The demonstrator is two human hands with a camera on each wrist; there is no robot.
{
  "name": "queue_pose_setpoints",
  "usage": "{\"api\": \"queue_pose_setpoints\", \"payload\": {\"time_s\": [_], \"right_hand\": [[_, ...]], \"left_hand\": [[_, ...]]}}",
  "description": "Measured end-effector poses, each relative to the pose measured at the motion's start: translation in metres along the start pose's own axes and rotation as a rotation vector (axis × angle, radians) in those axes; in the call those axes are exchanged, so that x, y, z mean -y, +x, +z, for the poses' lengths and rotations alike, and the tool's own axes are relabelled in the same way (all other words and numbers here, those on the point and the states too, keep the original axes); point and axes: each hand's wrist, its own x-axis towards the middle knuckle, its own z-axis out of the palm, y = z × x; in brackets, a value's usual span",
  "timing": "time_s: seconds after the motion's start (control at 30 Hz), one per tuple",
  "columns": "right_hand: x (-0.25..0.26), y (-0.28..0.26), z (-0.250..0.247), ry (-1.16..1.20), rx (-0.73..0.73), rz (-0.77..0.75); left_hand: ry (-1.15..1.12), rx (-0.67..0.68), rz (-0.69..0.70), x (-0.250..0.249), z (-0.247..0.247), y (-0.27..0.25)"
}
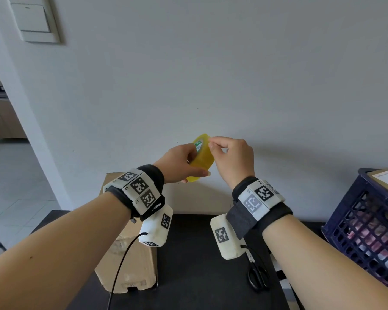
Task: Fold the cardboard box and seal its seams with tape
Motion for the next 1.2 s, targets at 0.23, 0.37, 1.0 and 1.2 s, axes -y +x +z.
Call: {"api": "queue_pose_setpoints", "payload": {"time_s": [0.23, 0.37, 1.0, 1.2], "right_hand": [[-0.002, 0.004, 0.003, 0.106, -0.033, 0.085], [0.002, 0.006, 0.006, 0.152, -0.077, 0.094], [0.036, 0.024, 0.038, 0.235, 0.219, 0.062], [0.066, 0.01, 0.056, 0.39, 0.587, 0.165]], "left_hand": [[0.162, -0.049, 0.026, -0.002, 0.001, 0.002], [0.155, -0.062, 0.027, -0.004, 0.001, 0.003], [-0.062, -0.041, 0.043, 0.05, -0.085, -0.004], [-0.125, -0.245, -0.038, 0.076, -0.102, -0.008]]}}
